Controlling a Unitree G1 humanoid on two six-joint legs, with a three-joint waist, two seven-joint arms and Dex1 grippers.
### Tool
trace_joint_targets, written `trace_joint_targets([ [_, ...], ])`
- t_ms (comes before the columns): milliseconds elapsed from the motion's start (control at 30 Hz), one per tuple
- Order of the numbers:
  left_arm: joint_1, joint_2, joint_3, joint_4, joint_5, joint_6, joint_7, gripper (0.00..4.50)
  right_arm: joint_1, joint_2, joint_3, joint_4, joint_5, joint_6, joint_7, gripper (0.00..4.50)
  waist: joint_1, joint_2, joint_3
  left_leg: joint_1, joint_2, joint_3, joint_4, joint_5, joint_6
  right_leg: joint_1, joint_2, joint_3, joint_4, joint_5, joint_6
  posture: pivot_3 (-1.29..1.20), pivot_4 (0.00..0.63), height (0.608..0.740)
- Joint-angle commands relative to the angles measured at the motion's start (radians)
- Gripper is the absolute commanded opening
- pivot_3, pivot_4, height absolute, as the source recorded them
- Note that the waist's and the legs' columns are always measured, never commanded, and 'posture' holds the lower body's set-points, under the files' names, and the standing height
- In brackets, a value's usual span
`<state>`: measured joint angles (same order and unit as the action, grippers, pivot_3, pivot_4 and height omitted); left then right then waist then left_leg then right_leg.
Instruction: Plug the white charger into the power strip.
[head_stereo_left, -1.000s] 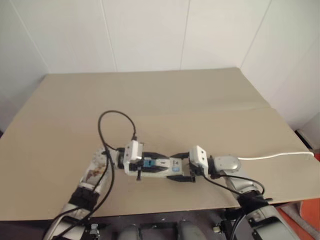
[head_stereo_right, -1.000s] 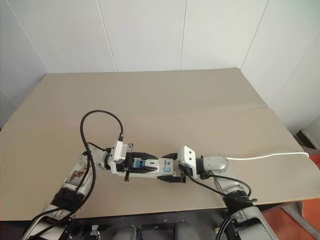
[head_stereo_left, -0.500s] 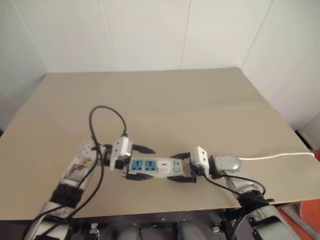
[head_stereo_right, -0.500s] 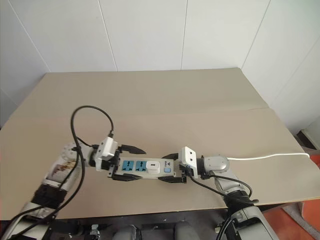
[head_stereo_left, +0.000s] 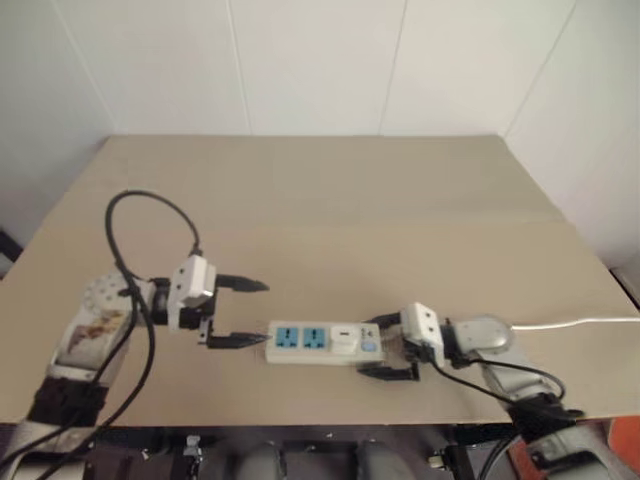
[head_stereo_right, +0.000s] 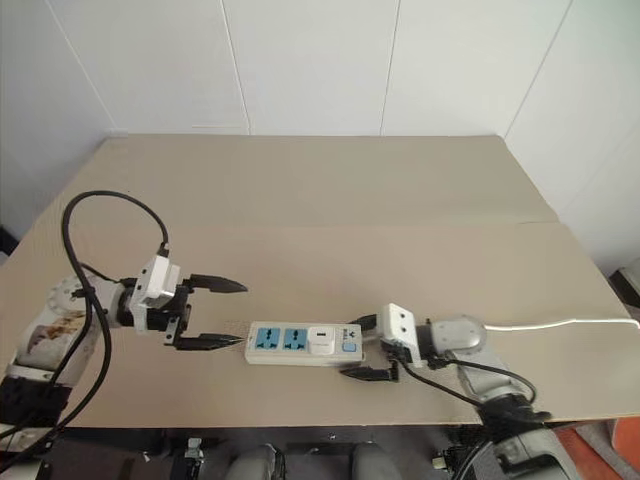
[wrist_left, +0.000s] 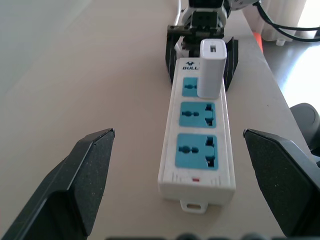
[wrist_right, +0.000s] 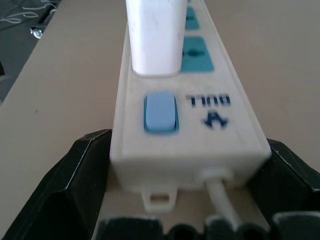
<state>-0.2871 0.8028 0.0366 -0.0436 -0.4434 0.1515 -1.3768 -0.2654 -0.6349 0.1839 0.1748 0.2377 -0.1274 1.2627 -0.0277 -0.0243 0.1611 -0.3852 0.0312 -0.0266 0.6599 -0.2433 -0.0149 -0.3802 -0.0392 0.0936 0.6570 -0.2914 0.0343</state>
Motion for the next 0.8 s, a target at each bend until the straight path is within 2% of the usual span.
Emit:
trace_joint_targets([
  [33,0.033,0.020,0.066,-0.050,-0.025,0.001,0.033,4.50,0.054,-0.081,-0.114,-0.143,0.073,0.062,-0.014,4.46,0.003,0.000,0.001,-0.004,0.000,0.000,0.001,0.000,0.000,-0.005,0.000,0.000,0.001,0.000,0.000,0.00,0.150,0.740],
  [167,0.094,0.045,0.120,-0.089,-0.045,0.019,0.052,4.50,0.150,-0.151,-0.205,-0.259,0.126,0.115,-0.025,4.46,0.004,0.000,0.003,-0.008,0.001,0.000,0.000,0.000,0.000,-0.010,0.003,0.000,0.002,0.000,0.000,0.00,0.150,0.740],
  [300,0.185,0.111,0.193,-0.138,-0.068,0.064,0.049,4.50,0.266,-0.218,-0.328,-0.341,0.175,0.153,-0.041,4.46,0.003,0.000,0.005,-0.007,0.001,0.001,-0.001,0.000,0.000,-0.010,0.003,0.000,0.002,0.000,0.000,0.00,0.150,0.740],
  [433,0.234,0.149,0.252,-0.181,-0.127,0.143,0.057,4.50,0.326,-0.242,-0.412,-0.382,0.209,0.195,-0.071,4.46,0.004,-0.001,0.005,-0.005,0.001,0.002,0.000,0.000,0.000,-0.007,0.001,0.001,0.002,0.000,0.000,0.00,0.150,0.740],
  [800,0.322,0.175,0.315,-0.250,-0.154,0.179,0.050,4.50,0.384,-0.254,-0.493,-0.422,0.228,0.234,-0.092,4.46,0.004,-0.001,0.006,-0.006,0.001,0.002,0.000,0.000,0.000,-0.008,0.002,0.001,0.001,0.000,0.000,0.00,0.150,0.740],
])
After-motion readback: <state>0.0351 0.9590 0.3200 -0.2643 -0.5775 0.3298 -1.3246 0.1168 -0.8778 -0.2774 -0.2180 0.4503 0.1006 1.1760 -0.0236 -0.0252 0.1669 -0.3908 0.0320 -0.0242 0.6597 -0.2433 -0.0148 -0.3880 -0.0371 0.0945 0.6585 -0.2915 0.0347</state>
